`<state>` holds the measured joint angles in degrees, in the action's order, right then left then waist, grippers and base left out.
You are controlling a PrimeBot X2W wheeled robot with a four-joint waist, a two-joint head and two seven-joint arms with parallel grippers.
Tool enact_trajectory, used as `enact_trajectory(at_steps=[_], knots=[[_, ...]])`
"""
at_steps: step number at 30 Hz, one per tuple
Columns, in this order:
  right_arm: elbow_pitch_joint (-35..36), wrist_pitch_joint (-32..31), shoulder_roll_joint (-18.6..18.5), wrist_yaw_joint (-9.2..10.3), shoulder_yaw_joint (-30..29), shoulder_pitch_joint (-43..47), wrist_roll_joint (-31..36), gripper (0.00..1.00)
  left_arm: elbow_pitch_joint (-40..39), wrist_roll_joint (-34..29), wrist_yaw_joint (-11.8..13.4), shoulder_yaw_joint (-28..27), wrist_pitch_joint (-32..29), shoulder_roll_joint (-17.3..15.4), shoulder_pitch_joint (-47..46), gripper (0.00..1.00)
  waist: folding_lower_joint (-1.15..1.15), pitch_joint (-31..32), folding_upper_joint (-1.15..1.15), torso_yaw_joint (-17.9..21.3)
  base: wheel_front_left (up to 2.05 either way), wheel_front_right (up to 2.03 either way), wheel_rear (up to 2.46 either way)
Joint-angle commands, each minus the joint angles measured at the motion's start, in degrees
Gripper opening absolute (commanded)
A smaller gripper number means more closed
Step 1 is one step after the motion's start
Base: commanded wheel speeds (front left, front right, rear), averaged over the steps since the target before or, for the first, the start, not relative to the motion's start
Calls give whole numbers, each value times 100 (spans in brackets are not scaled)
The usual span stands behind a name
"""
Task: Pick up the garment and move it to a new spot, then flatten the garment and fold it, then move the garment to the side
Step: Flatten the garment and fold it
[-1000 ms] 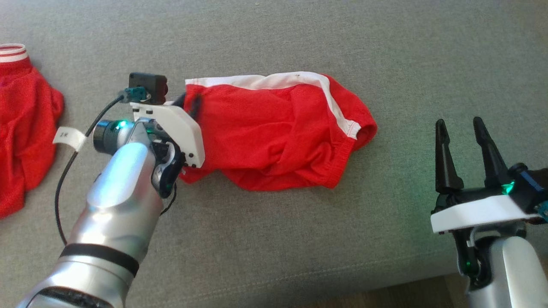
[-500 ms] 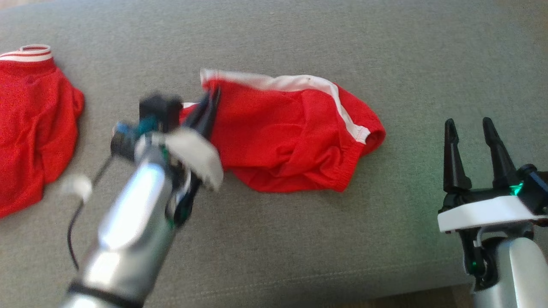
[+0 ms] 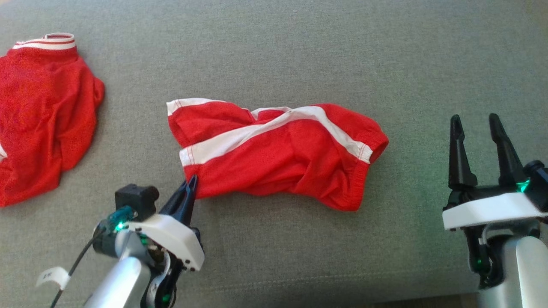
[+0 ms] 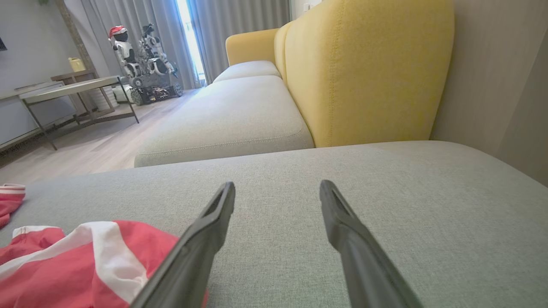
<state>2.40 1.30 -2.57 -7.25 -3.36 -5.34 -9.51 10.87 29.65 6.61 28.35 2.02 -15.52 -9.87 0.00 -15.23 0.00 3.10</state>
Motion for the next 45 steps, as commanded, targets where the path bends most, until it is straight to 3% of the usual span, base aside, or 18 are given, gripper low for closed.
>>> enact_trajectory(at_steps=[1,2,3,7,15,22,34,45], knots=[[219,0,-31,-24,145,-122,34,100,-151,35,0,-247,1,-92,-91,0,0,3,0,11,0,0,0],[219,0,-31,-24,143,-120,27,100,-104,89,-15,-251,-8,-66,-71,35,0,7,0,22,0,0,0],[215,1,-31,-24,145,-117,19,100,-54,120,-26,-253,-3,-51,-61,100,0,14,0,45,0,0,0],[187,2,-31,-24,156,-95,-8,100,80,172,2,-332,252,52,-82,100,0,74,0,121,0,0,0],[107,-38,-31,-24,221,13,62,100,0,-215,421,-622,1150,165,-211,100,0,344,0,167,0,0,0],[108,-109,-31,-24,215,185,126,100,-371,-638,655,-1011,1292,86,-182,100,0,647,0,94,0,0,0],[122,-258,-31,-24,244,451,218,100,-334,-750,425,-1228,1225,-299,220,100,0,1068,0,12,0,0,0],[181,-331,-31,-24,159,607,216,100,-322,-553,326,-1197,1111,-334,414,100,0,1187,0,-16,0,0,0]])
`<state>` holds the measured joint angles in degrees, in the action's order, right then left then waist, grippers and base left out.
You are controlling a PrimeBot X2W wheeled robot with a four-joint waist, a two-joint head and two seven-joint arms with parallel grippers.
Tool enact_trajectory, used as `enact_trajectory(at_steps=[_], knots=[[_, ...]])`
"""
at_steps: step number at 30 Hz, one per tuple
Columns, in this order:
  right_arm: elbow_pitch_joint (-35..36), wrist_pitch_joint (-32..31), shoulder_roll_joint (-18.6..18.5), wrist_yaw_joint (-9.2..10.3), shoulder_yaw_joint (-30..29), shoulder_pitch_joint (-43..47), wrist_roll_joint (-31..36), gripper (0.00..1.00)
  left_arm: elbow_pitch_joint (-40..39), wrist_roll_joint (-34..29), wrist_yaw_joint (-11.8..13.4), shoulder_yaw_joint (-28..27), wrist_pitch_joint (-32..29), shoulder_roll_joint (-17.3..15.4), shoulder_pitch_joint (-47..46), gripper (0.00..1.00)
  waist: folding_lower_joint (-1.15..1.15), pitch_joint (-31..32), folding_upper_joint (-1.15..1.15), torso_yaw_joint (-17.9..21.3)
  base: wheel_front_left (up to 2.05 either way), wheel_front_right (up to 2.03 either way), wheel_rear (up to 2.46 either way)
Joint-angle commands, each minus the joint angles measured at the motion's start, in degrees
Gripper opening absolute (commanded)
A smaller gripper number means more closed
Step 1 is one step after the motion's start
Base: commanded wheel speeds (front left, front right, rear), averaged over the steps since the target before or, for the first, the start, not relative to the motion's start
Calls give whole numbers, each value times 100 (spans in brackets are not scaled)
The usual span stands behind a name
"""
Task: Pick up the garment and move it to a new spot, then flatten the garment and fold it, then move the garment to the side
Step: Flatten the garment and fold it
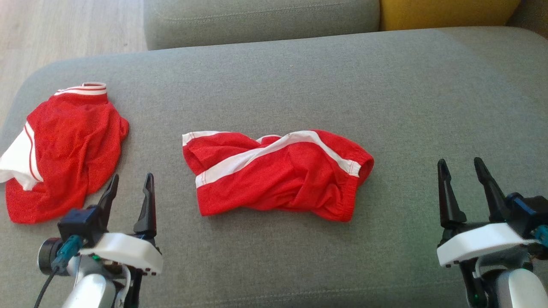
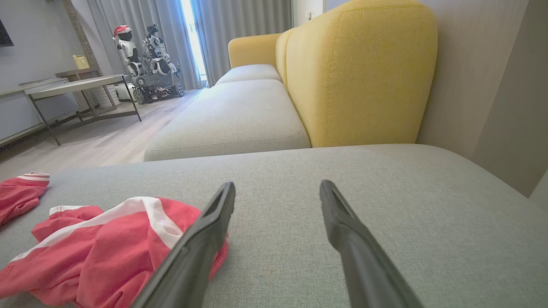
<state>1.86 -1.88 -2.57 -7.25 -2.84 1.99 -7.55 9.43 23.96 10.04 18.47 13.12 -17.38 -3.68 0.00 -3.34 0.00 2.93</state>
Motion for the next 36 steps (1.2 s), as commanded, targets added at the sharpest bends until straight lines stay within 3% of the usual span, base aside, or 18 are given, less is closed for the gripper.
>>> enact_trajectory(at_steps=[1,10,16,23,34,36], knots=[[238,-15,-31,-24,110,-126,15,100,-181,21,-15,-206,-7,-151,-203,100,0,-2,0,3,0,0,0],[253,-9,-31,-24,112,-145,-30,100,-196,86,-49,-132,-100,-131,-276,100,0,-86,0,-21,0,0,0],[283,3,-31,-24,140,-273,-79,100,135,254,-406,124,-495,8,-855,100,0,-354,0,-68,0,0,0],[257,63,-31,-24,329,-495,-95,100,1130,546,-883,399,-986,335,-1668,100,0,-730,0,-42,0,0,0],[117,140,-31,-24,556,-663,-134,100,2435,910,-1288,480,-1207,631,-2179,99,0,-925,0,32,0,0,0],[99,139,-31,-24,603,-678,-145,100,2562,947,-1344,481,-1164,654,-2243,0,0,-945,0,46,0,0,0]])
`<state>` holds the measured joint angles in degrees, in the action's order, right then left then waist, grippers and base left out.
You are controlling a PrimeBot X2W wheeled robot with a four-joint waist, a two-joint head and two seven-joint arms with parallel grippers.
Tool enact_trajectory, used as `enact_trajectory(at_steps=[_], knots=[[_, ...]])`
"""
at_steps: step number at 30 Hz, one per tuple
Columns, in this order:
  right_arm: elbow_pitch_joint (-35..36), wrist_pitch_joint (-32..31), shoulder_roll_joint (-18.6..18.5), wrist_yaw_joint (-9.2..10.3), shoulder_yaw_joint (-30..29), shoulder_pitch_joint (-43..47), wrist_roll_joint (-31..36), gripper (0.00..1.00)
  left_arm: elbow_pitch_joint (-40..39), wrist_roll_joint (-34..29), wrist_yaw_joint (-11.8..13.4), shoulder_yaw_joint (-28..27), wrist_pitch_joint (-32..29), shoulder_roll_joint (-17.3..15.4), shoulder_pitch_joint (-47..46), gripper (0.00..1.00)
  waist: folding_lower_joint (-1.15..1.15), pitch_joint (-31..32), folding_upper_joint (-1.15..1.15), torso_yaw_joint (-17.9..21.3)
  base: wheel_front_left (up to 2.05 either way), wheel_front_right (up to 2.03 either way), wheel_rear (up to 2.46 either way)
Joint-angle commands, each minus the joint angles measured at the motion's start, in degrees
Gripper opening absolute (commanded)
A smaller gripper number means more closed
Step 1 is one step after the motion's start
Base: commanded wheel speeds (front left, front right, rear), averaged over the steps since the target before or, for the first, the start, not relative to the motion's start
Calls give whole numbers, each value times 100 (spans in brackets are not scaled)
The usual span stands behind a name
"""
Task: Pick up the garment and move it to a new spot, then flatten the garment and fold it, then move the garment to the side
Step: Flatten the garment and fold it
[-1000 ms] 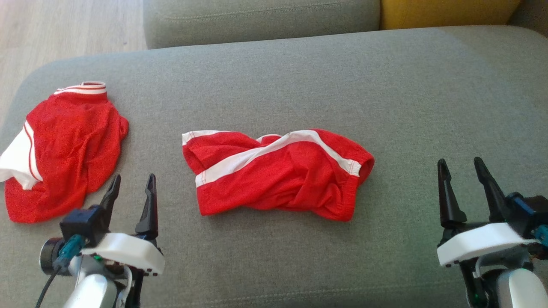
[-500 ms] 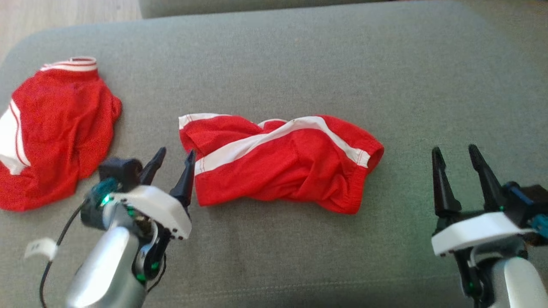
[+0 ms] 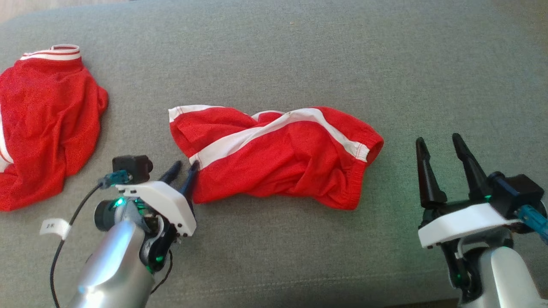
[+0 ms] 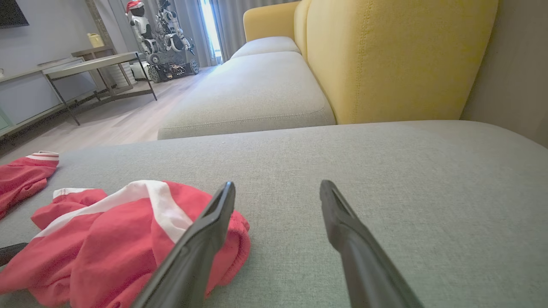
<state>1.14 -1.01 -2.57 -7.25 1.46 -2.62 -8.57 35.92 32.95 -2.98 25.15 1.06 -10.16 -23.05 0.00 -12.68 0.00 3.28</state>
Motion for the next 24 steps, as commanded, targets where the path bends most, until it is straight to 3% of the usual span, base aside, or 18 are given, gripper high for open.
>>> enact_trajectory(at_steps=[1,12,24], knots=[[160,44,-31,-24,217,-220,-70,100,-19,67,-72,-180,45,-57,-332,0,0,-20,0,18,0,0,0],[94,16,-31,-24,320,-208,-115,100,354,126,-243,-96,363,-18,-486,0,0,4,0,34,0,0,0],[97,-75,-31,-24,397,-117,-151,100,130,31,-120,-64,751,-94,-381,0,0,136,0,-38,0,0,0]])
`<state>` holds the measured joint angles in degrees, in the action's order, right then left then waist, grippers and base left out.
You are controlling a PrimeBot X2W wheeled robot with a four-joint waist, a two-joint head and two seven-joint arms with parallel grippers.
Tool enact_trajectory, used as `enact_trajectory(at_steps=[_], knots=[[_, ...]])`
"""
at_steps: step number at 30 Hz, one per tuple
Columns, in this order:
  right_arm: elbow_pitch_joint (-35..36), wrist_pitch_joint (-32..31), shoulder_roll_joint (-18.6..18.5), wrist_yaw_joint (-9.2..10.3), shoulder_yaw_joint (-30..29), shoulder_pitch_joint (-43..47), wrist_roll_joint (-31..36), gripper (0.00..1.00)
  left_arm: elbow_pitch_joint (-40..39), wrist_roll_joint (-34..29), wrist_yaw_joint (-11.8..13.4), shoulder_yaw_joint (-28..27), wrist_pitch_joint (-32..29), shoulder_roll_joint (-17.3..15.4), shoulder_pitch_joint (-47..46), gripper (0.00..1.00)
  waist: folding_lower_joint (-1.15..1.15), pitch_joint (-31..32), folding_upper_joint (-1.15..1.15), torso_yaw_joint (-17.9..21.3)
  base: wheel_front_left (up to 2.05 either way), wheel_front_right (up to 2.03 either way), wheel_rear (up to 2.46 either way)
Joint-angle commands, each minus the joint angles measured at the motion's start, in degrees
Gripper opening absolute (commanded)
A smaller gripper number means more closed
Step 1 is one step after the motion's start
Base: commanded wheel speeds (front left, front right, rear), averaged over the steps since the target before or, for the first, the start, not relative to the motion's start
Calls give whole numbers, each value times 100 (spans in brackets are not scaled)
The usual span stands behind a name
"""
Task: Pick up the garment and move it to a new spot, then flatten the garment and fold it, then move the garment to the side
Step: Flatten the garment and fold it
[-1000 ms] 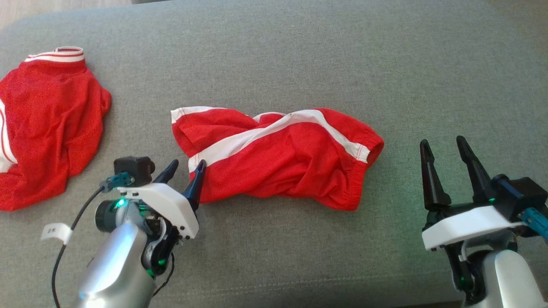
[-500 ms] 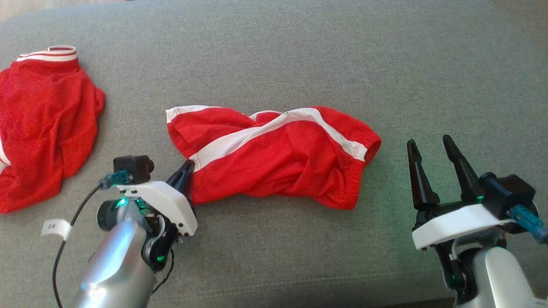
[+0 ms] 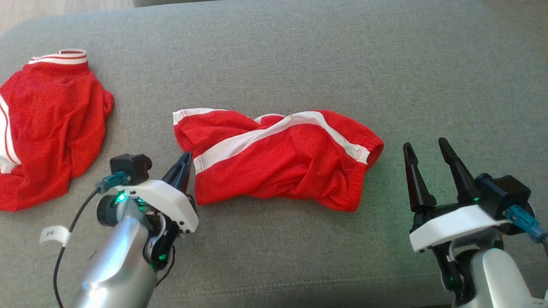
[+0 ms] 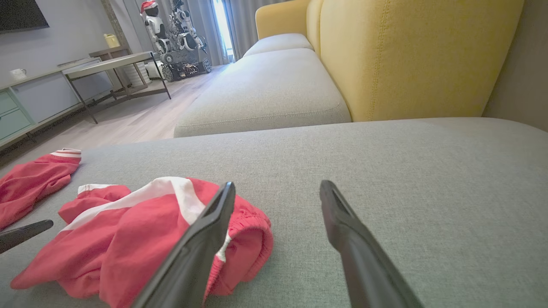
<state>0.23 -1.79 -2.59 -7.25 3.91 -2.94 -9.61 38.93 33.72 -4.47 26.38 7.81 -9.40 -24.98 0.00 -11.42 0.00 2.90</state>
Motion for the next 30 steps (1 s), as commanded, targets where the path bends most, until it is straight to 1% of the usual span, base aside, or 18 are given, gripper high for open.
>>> enact_trajectory(at_steps=[1,3,4,5,7,14,17,22,30], knots=[[184,3,-29,-24,154,-77,-50,100,-227,-51,55,-203,129,-190,-166,0,0,33,0,0,0,0,0],[174,1,-29,-24,155,-58,-53,100,-391,-104,155,-227,258,-235,-114,0,0,88,0,4,0,0,0],[170,2,-29,-24,146,-46,-53,100,-505,-139,233,-250,332,-257,-78,33,0,119,0,3,0,0,0],[168,3,-29,-24,136,-34,-54,100,-628,-187,317,-266,392,-286,-34,100,0,154,0,3,0,0,0],[164,-3,-29,-24,115,-3,-48,100,-925,-268,499,-323,495,-339,82,100,0,225,0,-7,0,0,0],[186,-19,-29,-24,50,121,-25,100,-2255,-704,1316,-627,681,-615,740,100,0,473,0,-76,0,0,0],[195,-10,-29,-24,12,157,-1,100,-2784,-881,1596,-755,699,-761,1109,100,0,591,0,-98,0,0,0],[258,-35,-29,-24,-69,230,54,100,-3369,-1039,1873,-808,670,-967,1686,100,0,775,0,-126,0,0,0],[381,-142,-29,-24,-143,324,137,100,-3757,-1103,2032,-735,585,-1051,2127,100,0,968,0,-141,0,0,0]])
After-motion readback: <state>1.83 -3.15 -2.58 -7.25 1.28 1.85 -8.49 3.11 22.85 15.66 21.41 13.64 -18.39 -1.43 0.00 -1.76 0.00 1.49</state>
